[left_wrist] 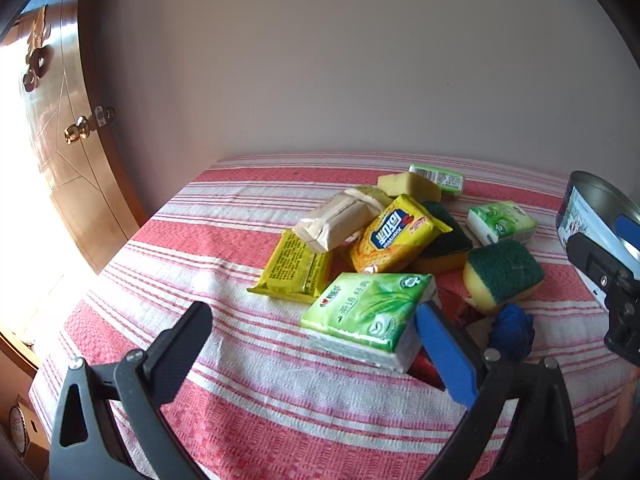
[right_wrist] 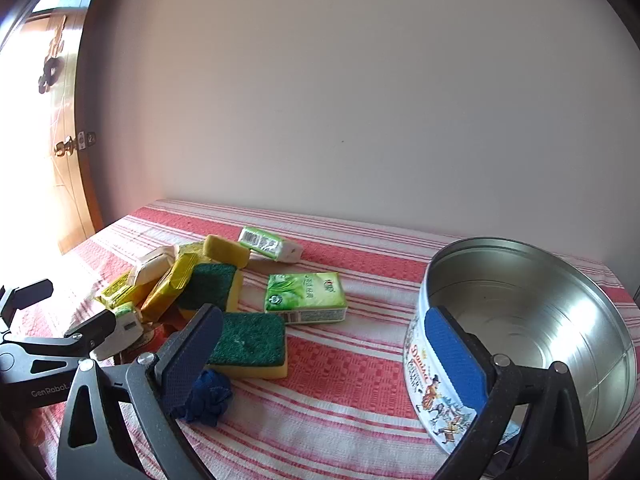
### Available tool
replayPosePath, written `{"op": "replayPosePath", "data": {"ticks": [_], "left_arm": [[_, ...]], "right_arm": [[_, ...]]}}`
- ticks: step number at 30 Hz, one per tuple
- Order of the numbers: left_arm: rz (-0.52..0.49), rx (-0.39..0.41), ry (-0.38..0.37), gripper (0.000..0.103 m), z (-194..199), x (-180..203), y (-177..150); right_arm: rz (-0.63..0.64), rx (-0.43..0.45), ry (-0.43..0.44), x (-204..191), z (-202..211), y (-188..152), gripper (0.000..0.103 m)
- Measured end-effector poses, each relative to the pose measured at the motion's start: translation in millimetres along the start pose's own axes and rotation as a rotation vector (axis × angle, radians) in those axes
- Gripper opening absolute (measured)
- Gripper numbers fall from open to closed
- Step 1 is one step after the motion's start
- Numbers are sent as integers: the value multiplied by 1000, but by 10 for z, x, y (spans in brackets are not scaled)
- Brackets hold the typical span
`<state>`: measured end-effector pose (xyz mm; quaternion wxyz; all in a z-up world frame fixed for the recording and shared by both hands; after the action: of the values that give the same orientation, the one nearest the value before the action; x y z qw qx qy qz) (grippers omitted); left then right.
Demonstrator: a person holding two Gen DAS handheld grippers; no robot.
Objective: Organize objects
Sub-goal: 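Grasp the blue cloth with the right tool while the left tool grasps the green tissue pack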
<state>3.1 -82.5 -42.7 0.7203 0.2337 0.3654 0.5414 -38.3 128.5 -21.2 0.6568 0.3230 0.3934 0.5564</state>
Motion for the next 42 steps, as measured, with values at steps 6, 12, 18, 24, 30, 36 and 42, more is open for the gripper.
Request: {"op": "replayPosePath", "data": {"ticks": [6,12,18,24,30,36,42], "left_arm": [[-27,-30,-20,103,45,-80,-123],[1,-28,-70,103,35,-67,-84],[74,-38,-110,103,-11,-67,38],[163,-80,-163,103,-168,-48,121],[277,-144,-154,102,-378,-15,158],[307,-175,-153,88,-504,25,76],[257,-135,-139,87,-404,27,-15]], "right_arm": [[75,-200,115,-266,-165,-245,85],[74,-318,184,-361,-326,-383,81],[63,-403,256,-419,-384,-459,64],[94,-392,268,-464,-306,-470,47],[43,-299,225,-246,-237,-258,47],[28,-175,131,-70,-150,-65,47],[14,-138,116,-37,-100,-14,47]]}}
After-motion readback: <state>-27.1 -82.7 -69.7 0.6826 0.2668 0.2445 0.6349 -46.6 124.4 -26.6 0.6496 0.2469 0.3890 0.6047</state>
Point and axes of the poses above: each gripper's, at about its wrist camera, not at the fingertips, and z roughly against the way its jaws point, x to its right, y to its top, the point moved 3 cm from there along -z, roughly the way its jaws point, and after that the axes turned 13 degrees about -z, right-handed, at the moved point
